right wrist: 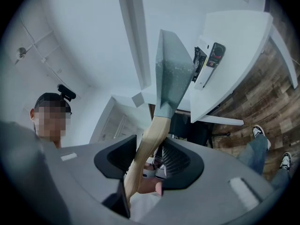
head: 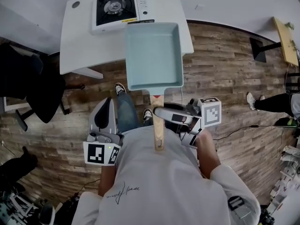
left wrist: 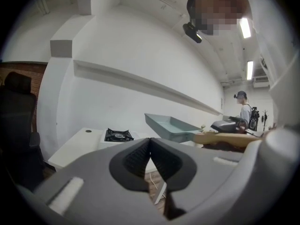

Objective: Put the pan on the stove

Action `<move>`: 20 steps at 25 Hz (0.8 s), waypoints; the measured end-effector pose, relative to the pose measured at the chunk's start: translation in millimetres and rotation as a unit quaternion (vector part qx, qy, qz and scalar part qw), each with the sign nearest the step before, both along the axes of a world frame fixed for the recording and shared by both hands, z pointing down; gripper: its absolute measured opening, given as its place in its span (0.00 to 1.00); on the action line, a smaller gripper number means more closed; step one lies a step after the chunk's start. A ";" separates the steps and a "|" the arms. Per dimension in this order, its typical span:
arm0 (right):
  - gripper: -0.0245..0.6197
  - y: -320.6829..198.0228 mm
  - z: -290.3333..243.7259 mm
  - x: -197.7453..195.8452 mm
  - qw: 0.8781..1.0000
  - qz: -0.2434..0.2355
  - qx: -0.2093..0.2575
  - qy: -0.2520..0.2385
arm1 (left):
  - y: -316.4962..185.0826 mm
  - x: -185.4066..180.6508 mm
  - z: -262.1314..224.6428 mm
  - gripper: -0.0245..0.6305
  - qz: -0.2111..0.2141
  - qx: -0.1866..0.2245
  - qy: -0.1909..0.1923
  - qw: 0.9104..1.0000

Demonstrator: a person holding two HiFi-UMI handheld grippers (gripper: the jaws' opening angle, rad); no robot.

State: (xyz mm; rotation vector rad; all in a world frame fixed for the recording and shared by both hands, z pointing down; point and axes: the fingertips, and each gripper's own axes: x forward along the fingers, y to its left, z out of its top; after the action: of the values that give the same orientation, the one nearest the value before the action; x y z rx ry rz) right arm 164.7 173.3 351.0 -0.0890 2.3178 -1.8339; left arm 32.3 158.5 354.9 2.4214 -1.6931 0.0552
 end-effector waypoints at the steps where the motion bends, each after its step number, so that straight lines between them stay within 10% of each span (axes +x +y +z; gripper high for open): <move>1: 0.29 -4.8 0.3 -4.0 1.000 -0.001 0.001 0.001 | -5.8 -4.5 1.6 0.04 -0.001 -0.001 0.003 1.000; 20: 0.30 -145.6 -26.1 -113.3 0.999 0.048 -0.002 -0.017 | -170.5 -123.5 -27.4 0.04 0.028 0.031 0.010 0.999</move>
State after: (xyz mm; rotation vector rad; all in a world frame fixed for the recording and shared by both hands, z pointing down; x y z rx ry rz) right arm 51.5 27.7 324.9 -0.1658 2.2455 -1.7806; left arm -91.3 -11.9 327.5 2.5048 -1.6431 -0.0133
